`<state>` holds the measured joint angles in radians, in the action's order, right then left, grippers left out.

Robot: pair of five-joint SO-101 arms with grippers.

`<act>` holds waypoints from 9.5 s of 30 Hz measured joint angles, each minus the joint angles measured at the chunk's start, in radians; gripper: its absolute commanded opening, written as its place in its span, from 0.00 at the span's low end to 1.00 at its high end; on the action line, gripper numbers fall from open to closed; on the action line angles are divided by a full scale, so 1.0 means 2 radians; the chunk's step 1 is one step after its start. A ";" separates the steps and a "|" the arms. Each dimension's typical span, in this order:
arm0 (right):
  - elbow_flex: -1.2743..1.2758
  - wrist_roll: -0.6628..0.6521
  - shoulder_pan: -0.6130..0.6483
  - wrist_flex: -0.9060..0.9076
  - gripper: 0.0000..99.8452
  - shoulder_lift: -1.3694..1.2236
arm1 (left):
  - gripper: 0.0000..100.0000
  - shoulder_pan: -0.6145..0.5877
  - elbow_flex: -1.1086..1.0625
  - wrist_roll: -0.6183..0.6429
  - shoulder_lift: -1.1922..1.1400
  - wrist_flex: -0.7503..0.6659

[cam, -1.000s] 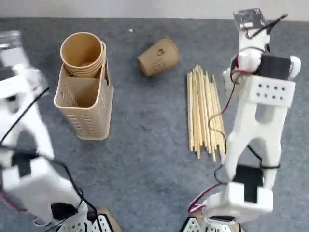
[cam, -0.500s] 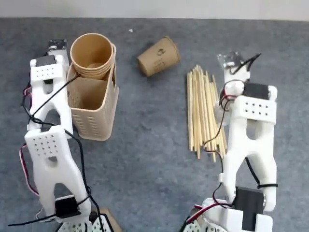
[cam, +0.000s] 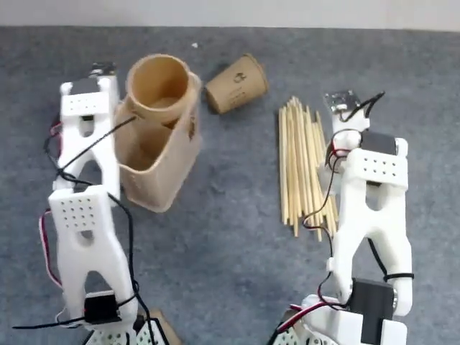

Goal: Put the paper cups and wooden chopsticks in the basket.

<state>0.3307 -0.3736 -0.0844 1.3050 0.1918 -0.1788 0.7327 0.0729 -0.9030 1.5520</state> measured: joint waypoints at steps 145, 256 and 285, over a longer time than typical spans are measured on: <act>0.153 0.000 0.019 -0.132 0.14 0.000 | 0.15 0.053 0.008 0.048 0.384 0.109; -0.192 0.246 0.345 -0.386 0.00 0.067 | 0.06 -0.035 -1.143 -0.097 1.338 -0.271; 0.110 0.096 0.401 -0.445 0.31 0.153 | 0.06 -0.035 -1.143 -0.097 1.338 -0.271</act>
<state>0.5516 -0.1818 0.7181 0.4150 0.4987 -0.2493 -1.5535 -0.1204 1.7729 1.0104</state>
